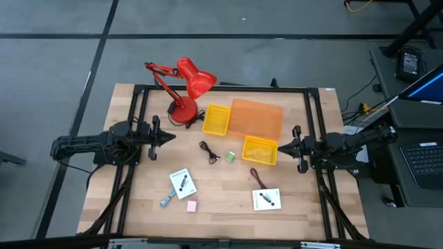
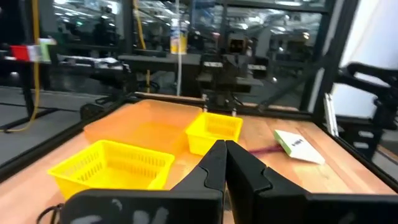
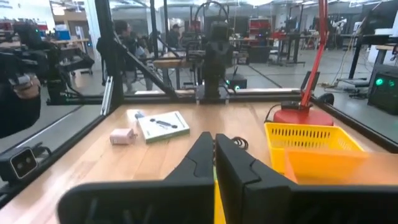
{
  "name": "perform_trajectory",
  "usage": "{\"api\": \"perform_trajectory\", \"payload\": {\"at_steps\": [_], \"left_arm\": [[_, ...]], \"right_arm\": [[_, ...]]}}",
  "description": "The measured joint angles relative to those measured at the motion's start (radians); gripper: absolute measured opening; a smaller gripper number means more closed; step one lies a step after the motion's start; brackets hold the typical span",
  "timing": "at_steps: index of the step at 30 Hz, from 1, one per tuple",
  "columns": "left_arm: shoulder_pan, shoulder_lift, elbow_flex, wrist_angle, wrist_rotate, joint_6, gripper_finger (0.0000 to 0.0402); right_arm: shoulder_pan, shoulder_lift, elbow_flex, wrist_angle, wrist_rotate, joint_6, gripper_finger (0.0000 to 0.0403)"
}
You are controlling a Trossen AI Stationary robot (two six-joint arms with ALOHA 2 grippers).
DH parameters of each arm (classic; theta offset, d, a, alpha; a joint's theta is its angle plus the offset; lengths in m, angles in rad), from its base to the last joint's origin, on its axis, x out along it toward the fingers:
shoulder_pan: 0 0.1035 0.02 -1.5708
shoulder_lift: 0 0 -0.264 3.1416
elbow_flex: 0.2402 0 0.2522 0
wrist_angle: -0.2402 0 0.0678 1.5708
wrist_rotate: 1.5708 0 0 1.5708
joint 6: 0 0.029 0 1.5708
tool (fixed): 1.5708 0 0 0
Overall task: Pick and place items into bin
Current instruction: Put the left white box into the orange bin
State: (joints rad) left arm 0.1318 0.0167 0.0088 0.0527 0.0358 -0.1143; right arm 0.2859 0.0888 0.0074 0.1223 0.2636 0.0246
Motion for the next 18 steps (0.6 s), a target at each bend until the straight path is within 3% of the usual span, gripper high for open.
{"api": "perform_trajectory", "payload": {"at_steps": [4,9,18], "left_arm": [[0.0,0.015,0.015,0.005,-0.034,-0.008,0.0002],[0.0,0.064,0.063,0.01,-0.063,-0.014,0.0002],[0.0,0.257,0.169,-0.007,-0.025,-0.052,0.0002]], "right_arm": [[-0.002,0.017,0.0,0.055,0.033,-0.003,0.0],[-0.037,0.05,0.054,-0.006,0.057,0.018,0.0],[-0.118,0.143,0.146,-0.103,0.057,0.037,0.0]]}}
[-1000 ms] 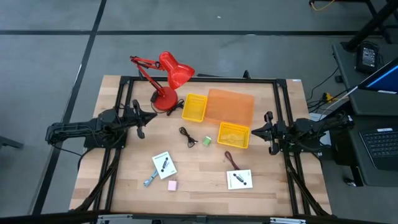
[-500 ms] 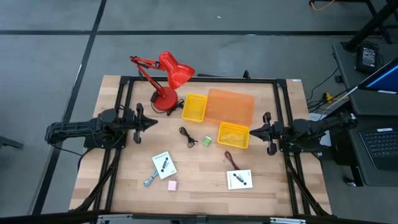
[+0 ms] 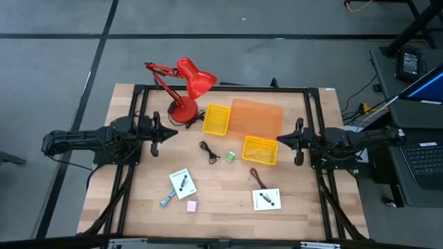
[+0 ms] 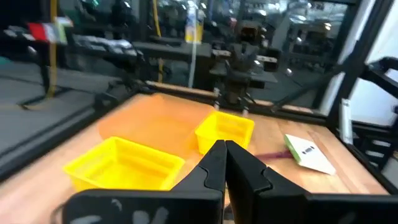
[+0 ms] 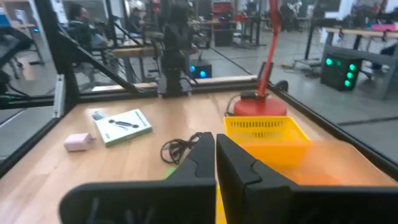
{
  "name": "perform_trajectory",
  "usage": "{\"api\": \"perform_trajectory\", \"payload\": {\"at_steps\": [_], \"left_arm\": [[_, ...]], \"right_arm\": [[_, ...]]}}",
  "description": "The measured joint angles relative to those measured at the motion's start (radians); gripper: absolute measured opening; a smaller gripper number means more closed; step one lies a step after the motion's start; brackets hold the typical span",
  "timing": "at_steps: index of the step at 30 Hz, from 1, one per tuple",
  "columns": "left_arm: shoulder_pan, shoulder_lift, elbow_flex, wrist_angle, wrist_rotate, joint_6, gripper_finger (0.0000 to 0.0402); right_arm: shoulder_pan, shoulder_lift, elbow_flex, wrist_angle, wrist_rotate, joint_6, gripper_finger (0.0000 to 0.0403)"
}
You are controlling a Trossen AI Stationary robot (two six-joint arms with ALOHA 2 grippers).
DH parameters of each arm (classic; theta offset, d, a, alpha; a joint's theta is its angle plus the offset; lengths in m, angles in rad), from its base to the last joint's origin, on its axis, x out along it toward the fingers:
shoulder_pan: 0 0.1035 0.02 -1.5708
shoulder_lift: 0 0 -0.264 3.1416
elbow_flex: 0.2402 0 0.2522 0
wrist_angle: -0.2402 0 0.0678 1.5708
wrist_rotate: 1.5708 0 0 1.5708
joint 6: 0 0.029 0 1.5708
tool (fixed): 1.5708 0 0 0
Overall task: Pick and place items into bin
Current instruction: Put the left white box into the orange bin
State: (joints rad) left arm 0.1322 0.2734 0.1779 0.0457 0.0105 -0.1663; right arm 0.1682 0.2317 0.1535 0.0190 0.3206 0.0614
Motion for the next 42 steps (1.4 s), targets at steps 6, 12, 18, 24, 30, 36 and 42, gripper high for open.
{"api": "perform_trajectory", "payload": {"at_steps": [6,12,18,24,30,36,42], "left_arm": [[0.0,0.138,0.081,-0.092,0.075,-0.051,0.0001],[-0.025,0.21,0.088,-0.068,0.076,-0.075,0.0001],[-0.127,0.22,0.088,-0.06,0.065,-0.108,0.0002],[-0.252,0.22,0.088,-0.073,0.007,-0.201,0.0002],[-0.394,0.221,0.093,-0.077,-0.11,-0.242,0.0002],[-0.547,0.259,0.173,-0.175,-0.298,-0.264,0.0002],[-0.684,0.38,0.244,-0.265,-0.435,-0.372,0.0001]], "right_arm": [[-0.028,0.045,0.001,0.0,-0.021,0.036,0.0],[-0.021,0.113,0.001,0.073,-0.146,0.092,0.0],[0.007,0.218,0.001,0.159,-0.154,0.093,0.0],[0.03,0.351,0.001,0.287,-0.154,0.09,0.0],[0.036,0.467,0.061,0.328,-0.155,0.066,0.0],[0.043,0.607,0.165,0.293,-0.155,0.049,0.0],[0.071,0.741,0.216,0.299,-0.157,0.06,0.0]]}}
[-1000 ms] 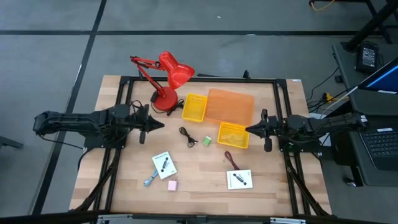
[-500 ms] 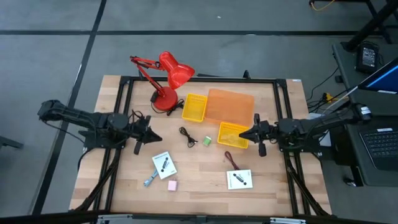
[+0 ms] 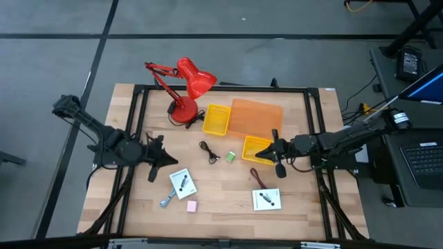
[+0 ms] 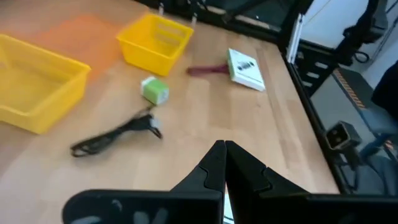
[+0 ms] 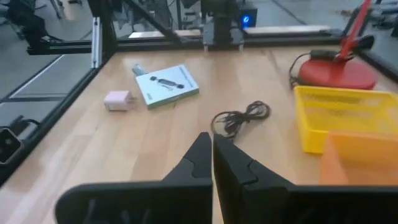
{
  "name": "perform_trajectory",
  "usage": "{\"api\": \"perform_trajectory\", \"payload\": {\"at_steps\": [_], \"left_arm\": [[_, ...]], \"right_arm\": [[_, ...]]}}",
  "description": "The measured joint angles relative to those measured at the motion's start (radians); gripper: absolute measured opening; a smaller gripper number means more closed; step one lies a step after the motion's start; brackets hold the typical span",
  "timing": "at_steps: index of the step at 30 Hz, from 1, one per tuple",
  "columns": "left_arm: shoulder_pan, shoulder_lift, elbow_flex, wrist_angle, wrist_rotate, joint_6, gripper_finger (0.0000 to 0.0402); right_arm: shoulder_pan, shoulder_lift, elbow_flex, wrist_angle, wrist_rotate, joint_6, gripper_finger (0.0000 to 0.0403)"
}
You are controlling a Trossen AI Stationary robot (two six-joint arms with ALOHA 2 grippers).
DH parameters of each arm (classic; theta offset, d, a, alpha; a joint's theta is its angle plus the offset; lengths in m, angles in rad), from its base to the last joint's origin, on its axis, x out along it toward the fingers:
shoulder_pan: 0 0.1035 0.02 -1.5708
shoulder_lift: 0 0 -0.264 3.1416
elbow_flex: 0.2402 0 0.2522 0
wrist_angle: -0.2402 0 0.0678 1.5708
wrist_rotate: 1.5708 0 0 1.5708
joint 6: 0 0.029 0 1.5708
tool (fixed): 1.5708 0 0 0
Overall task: Pick and place items into bin
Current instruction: Put the left white box into the orange bin
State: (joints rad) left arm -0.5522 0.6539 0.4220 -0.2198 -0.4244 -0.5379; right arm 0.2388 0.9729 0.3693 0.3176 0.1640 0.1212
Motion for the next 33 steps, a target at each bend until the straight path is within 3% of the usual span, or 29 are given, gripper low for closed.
{"api": "perform_trajectory", "payload": {"at_steps": [8,18,27,33], "left_arm": [[-0.139,0.205,0.168,-0.095,-0.007,-0.218,0.0001],[-0.288,0.472,0.436,-0.438,-0.019,-0.558,0.0002],[-0.353,0.488,0.433,-0.552,-0.034,-0.83,0.0003],[-0.406,0.417,0.379,-0.572,-0.138,-0.908,0.0003]], "right_arm": [[0.05,0.055,0.06,0.006,-0.001,-0.001,0.0],[0.053,0.055,0.066,0.027,0.0,-0.099,0.0],[0.052,0.055,0.066,0.058,0.002,-0.175,0.0],[0.052,0.055,0.066,0.06,0.002,-0.186,0.0]]}}
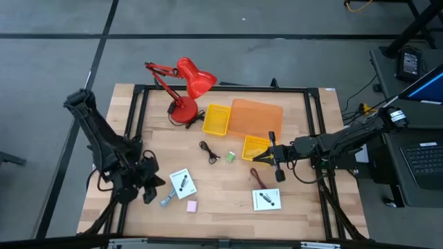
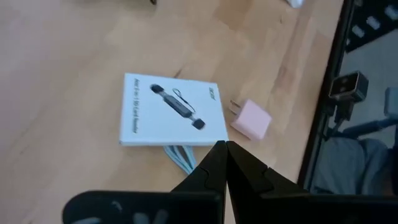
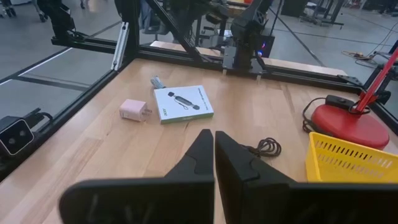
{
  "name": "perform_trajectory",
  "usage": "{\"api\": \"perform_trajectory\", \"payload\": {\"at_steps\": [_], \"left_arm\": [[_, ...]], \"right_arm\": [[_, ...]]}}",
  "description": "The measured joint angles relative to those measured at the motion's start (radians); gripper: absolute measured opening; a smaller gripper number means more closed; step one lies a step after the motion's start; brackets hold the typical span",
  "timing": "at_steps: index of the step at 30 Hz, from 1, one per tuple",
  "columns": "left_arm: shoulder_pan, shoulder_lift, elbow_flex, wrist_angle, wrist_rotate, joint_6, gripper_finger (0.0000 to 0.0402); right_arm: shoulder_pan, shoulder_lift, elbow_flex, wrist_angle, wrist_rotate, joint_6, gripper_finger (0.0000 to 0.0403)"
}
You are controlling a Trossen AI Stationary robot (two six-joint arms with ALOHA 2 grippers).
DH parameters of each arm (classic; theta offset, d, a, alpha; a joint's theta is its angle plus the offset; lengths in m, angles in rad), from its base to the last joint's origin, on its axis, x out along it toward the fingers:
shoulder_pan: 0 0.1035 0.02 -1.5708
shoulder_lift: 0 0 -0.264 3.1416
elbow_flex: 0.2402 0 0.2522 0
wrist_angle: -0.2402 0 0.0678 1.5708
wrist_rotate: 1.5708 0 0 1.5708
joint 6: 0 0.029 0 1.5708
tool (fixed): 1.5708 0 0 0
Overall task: Pick and place items into bin
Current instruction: Put the left white box into the orange bin
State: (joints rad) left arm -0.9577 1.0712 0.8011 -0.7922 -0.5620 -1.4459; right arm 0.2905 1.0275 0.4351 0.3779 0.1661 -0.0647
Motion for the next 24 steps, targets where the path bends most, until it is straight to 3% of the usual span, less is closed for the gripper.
{"api": "perform_trajectory", "payload": {"at_steps": [13,24], "left_arm": [[-0.018,-0.173,-0.23,0.078,-0.031,-0.196,0.0013],[-0.016,-0.183,-0.238,0.079,-0.022,-0.318,0.0112]], "right_arm": [[0.0,0.0,0.0,-0.002,0.0,0.0,0.0],[0.0,0.0,0.0,-0.002,-0.001,0.0,0.0]]}}
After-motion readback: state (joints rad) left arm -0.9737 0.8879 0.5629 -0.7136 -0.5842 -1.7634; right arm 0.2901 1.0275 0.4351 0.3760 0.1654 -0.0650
